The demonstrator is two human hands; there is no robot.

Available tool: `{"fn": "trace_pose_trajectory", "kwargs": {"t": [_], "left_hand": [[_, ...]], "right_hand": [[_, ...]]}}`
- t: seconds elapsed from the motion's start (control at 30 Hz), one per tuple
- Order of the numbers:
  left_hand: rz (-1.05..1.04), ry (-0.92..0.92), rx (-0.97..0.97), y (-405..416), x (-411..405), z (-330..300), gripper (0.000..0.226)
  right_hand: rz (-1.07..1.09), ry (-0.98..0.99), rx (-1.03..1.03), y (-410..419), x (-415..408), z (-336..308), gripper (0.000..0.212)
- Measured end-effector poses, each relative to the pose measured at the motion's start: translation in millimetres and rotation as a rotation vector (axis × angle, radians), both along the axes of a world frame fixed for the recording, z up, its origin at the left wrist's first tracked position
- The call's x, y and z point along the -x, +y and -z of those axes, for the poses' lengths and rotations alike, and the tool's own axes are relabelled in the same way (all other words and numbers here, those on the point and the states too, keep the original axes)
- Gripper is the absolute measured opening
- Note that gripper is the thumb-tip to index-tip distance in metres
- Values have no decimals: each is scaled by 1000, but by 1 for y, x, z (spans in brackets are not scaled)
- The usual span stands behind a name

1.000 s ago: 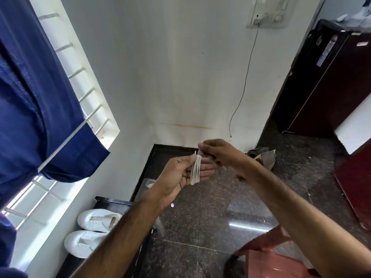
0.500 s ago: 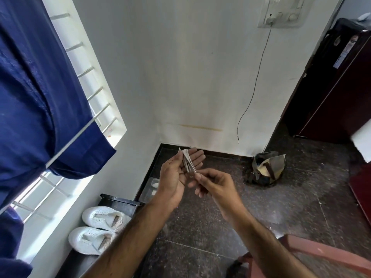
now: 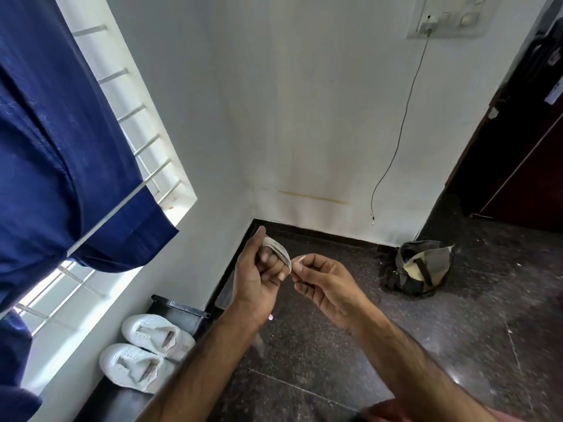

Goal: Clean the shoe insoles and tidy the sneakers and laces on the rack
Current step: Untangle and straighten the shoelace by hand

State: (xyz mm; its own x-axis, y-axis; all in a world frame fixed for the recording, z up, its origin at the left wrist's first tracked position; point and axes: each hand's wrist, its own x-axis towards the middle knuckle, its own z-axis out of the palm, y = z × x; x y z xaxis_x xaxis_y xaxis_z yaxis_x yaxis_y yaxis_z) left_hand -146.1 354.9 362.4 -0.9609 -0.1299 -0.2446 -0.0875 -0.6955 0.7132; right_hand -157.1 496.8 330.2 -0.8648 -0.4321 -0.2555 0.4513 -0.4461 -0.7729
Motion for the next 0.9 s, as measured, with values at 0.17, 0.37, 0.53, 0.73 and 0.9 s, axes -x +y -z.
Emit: {"fn": "trace_pose_trajectory", "kwargs": {"t": [0.17, 0.37, 0.53, 0.73, 0.9], "left_hand": [[-49, 30, -55, 10, 11, 12, 59], [-119, 22, 6, 12, 43, 35, 47], [-162, -95, 228, 6, 86, 63, 58], [-112, -212, 286, -29, 149, 97, 55], [-65, -258, 302, -62, 200, 129, 43]], "right_hand": [[132, -2, 47, -5, 11, 14, 19], [278, 79, -61, -15, 42, 31, 26], [206, 262, -392, -24, 82, 53, 12], [-46, 226, -455, -46, 145, 81, 21], [-91, 123, -562, -78, 208, 107, 11]]}}
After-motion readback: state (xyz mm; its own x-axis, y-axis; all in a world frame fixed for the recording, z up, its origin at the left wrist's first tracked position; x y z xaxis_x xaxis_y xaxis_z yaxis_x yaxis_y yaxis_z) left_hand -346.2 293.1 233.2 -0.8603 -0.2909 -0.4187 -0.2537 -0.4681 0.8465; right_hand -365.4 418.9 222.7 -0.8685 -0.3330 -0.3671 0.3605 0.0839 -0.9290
